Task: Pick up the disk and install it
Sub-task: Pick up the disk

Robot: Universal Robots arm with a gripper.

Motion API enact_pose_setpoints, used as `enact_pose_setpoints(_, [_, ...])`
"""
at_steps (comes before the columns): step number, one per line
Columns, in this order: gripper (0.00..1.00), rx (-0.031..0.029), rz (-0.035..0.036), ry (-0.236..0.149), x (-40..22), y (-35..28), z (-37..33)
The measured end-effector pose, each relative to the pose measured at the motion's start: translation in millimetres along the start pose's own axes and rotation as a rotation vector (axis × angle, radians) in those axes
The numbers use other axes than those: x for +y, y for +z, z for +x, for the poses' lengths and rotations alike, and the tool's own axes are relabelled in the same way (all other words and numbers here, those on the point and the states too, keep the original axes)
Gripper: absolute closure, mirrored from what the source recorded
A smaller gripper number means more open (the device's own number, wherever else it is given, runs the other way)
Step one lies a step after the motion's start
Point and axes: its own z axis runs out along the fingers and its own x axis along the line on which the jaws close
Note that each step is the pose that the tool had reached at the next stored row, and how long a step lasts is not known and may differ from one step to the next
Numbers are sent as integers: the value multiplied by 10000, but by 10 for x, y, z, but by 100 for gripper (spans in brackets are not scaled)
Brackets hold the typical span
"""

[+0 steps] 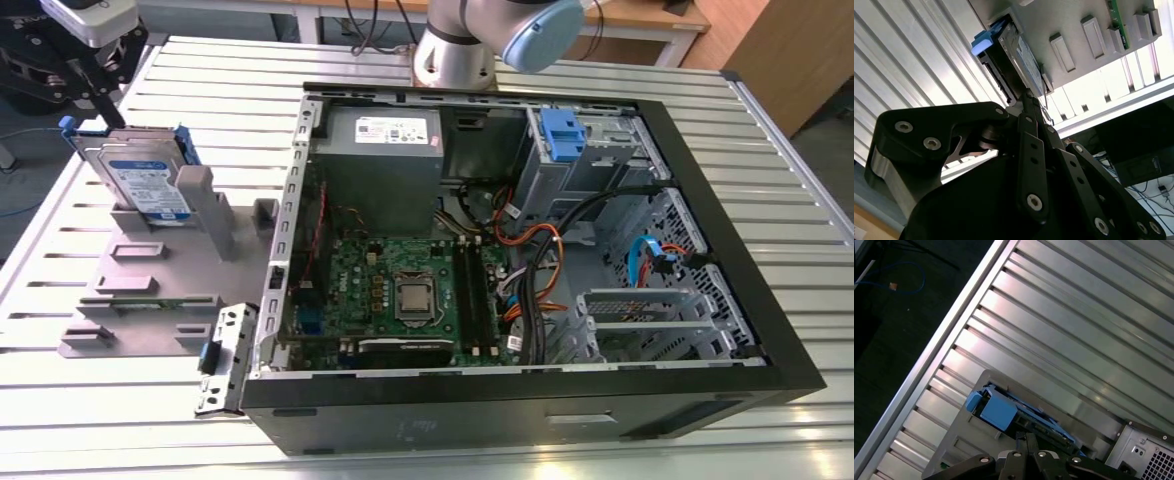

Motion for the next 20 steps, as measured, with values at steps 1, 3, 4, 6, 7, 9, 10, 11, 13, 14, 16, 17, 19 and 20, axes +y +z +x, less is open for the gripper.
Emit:
enact_pose_setpoints(1, [89, 0, 0, -13, 0, 0, 0])
enact_pose_setpoints(3, [89, 2, -1, -43, 0, 0, 0])
enact_pose_setpoints(4, [89, 4, -2, -59, 0, 0, 0])
enact_pose_setpoints(6, [89, 4, -3, -87, 0, 0, 0])
enact_pose_setpoints(7, [89, 5, -3, -96, 0, 0, 0])
enact_pose_setpoints(9, [89, 6, -4, -97, 0, 0, 0])
enact_pose_setpoints(10, [89, 5, -4, -98, 0, 0, 0])
enact_pose_setpoints(11, [89, 6, -4, -98, 0, 0, 0])
enact_pose_setpoints(13, [89, 6, -4, -98, 0, 0, 0])
enact_pose_setpoints(14, [89, 5, -4, -99, 0, 0, 0])
enact_pose_setpoints(16, [89, 7, -4, -120, 0, 0, 0])
enact_pose_setpoints(17, [89, 8, -6, -144, 0, 0, 0])
enact_pose_setpoints(19, [89, 12, -8, -205, 0, 0, 0])
enact_pose_setpoints(20, [89, 13, -9, -238, 0, 0, 0])
